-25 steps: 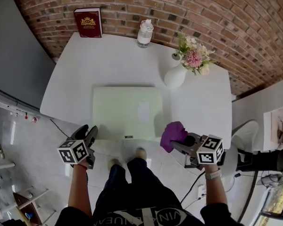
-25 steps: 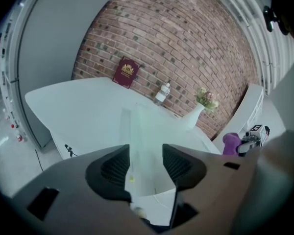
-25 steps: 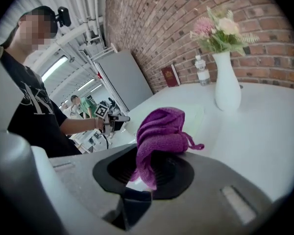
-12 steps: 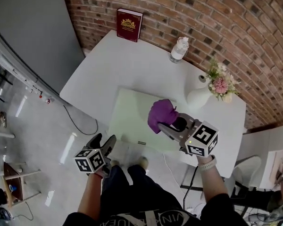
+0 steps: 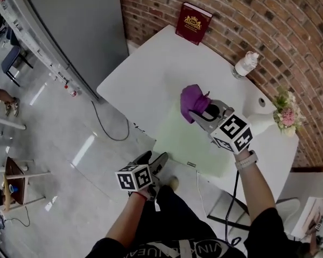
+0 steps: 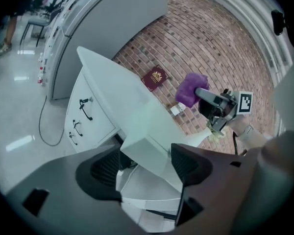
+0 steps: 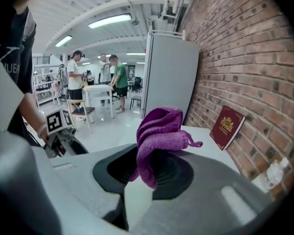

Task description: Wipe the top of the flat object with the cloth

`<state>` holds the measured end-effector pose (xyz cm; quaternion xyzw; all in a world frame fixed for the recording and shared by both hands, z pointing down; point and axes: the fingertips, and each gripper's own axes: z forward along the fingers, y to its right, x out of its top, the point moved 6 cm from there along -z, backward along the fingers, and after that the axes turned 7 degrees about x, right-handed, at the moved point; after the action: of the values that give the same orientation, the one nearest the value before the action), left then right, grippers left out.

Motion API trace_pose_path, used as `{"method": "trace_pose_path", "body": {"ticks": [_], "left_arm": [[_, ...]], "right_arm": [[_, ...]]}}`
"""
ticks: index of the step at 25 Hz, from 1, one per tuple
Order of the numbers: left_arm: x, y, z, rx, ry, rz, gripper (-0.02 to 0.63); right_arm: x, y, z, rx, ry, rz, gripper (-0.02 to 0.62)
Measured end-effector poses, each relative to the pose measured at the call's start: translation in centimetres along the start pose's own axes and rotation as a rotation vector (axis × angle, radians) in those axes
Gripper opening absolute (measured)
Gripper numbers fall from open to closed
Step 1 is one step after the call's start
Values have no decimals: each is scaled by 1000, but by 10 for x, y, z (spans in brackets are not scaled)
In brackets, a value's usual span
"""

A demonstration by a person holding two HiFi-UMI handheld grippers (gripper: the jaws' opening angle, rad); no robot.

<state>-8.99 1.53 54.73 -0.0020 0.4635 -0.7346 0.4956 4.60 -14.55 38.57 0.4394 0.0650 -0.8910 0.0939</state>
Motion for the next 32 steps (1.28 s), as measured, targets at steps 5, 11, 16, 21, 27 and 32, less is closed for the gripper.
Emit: {"method": "trace_pose_path", "body": {"ticks": [5, 11, 16, 21, 27, 32], "left_arm": [[4, -6, 4, -40, -30, -44, 301], [9, -12, 9, -90, -59, -54, 301], [11, -16, 10, -111, -86, -85, 301], [5, -20, 15, -158, -139, -243, 301], [7, -22, 15, -171, -170, -251, 301], [9, -21, 17, -170, -162, -255, 301]], "right_arm": [[14, 24, 43, -26, -74, -23, 80], [26, 49, 86, -2, -191, -43, 80], [30, 58, 127, 20, -320, -140, 80], [15, 56, 165, 78, -642, -472, 80], [-14, 52, 187, 237, -864, -490, 80], [-18, 40, 190, 341, -892, -262, 80]]}}
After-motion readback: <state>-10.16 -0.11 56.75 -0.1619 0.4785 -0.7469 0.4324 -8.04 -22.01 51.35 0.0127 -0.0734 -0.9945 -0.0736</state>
